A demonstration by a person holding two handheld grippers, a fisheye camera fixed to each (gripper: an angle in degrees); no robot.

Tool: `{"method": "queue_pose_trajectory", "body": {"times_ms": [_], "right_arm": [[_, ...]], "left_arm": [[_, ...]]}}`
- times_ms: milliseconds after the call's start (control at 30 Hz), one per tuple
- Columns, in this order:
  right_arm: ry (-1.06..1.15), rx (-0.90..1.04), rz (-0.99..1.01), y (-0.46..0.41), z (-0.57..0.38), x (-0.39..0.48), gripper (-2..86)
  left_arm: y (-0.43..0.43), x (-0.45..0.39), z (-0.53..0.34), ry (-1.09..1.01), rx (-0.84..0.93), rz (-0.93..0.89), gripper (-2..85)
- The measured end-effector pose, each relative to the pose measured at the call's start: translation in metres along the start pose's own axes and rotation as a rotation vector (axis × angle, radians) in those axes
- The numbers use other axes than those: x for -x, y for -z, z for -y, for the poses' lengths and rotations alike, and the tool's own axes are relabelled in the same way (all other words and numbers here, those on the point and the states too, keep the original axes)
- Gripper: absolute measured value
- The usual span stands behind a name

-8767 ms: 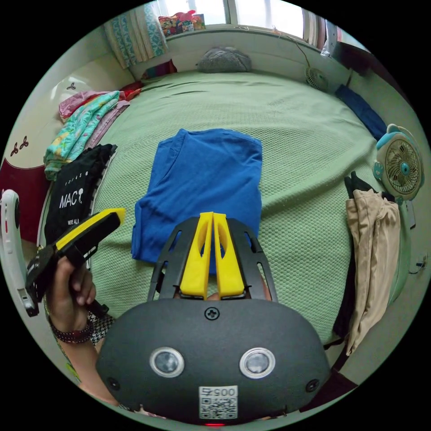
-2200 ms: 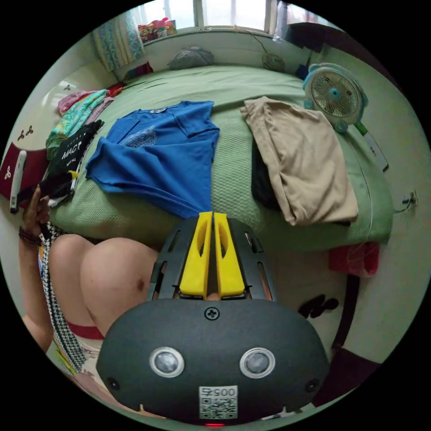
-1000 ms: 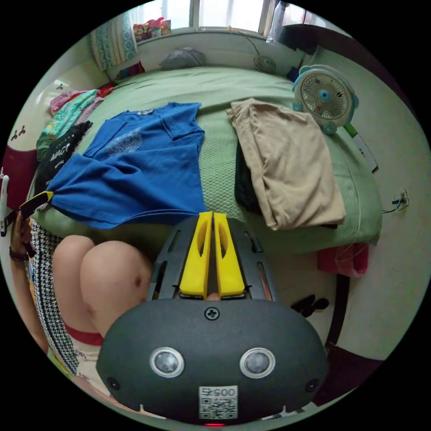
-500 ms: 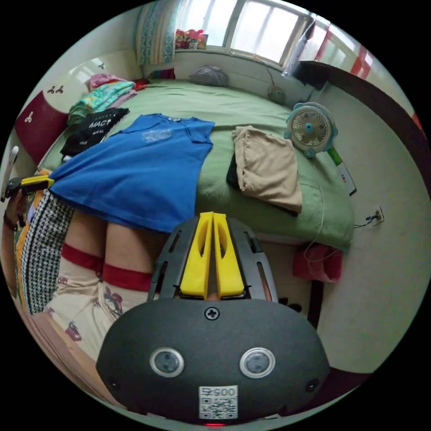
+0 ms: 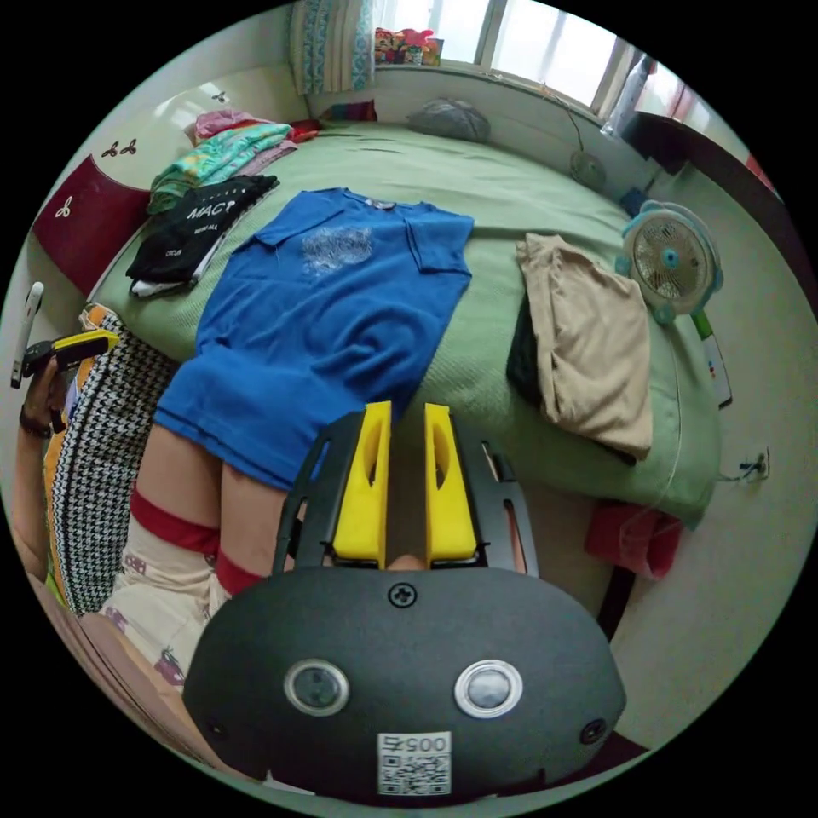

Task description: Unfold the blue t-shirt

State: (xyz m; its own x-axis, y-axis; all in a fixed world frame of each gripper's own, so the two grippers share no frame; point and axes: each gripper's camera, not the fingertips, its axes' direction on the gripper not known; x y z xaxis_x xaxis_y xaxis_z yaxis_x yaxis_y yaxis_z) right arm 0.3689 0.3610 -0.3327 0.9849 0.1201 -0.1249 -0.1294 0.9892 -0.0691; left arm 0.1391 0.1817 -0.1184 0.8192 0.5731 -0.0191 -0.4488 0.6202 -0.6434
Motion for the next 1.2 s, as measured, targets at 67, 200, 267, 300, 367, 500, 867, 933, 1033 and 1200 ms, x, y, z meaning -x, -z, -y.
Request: {"method": "queue_pose_trajectory", "body": {"times_ms": [67, 200, 267, 300, 367, 500, 867, 933, 1033, 1200], "right_arm": [[0.011, -0.030, 0.004, -0.010, 0.031, 0.000, 7.0], [0.013, -0.058, 0.000, -0.051, 0.108, -0.002, 8.3], [0.013, -0.057, -0.004, -0.074, 0.139, -0.004, 8.7], [0.007, -0.051, -0.006, -0.089, 0.159, -0.006, 8.9], [0.011, -0.043, 0.001, -0.110, 0.185, -0.010, 9.0], [0.030, -0.009, -0.012, -0.156, 0.228, -0.018, 9.3], [-0.041, 0.001, 0.092, -0.189, 0.237, -0.064, 0.2], [-0.087, -0.014, 0.174, -0.179, 0.240, -0.091, -1.1], [-0.208, -0.064, 0.160, -0.155, 0.240, -0.139, -1.2], [-0.399, -0.028, 0.032, -0.140, 0.222, -0.228, -0.9]], "left_arm": [[-0.010, -0.009, 0.026, -0.031, -0.017, -0.055, 7.9], [-0.041, -0.044, 0.092, -0.119, -0.063, -0.065, 10.8], [-0.051, -0.055, 0.119, -0.136, -0.092, -0.069, 10.9], [-0.057, -0.061, 0.136, -0.150, -0.111, -0.067, 10.8], [-0.070, -0.070, 0.161, -0.182, -0.117, -0.050, 10.8], [-0.113, -0.077, 0.208, -0.209, -0.055, 0.001, 12.2], [-0.139, -0.052, 0.225, -0.202, -0.032, -0.099, 4.1], [-0.131, -0.037, 0.229, -0.142, -0.042, -0.113, 3.4], [-0.106, -0.007, 0.228, -0.065, -0.130, -0.083, 2.6], [-0.081, 0.065, 0.212, 0.157, -0.175, 0.115, 1.1]]}}
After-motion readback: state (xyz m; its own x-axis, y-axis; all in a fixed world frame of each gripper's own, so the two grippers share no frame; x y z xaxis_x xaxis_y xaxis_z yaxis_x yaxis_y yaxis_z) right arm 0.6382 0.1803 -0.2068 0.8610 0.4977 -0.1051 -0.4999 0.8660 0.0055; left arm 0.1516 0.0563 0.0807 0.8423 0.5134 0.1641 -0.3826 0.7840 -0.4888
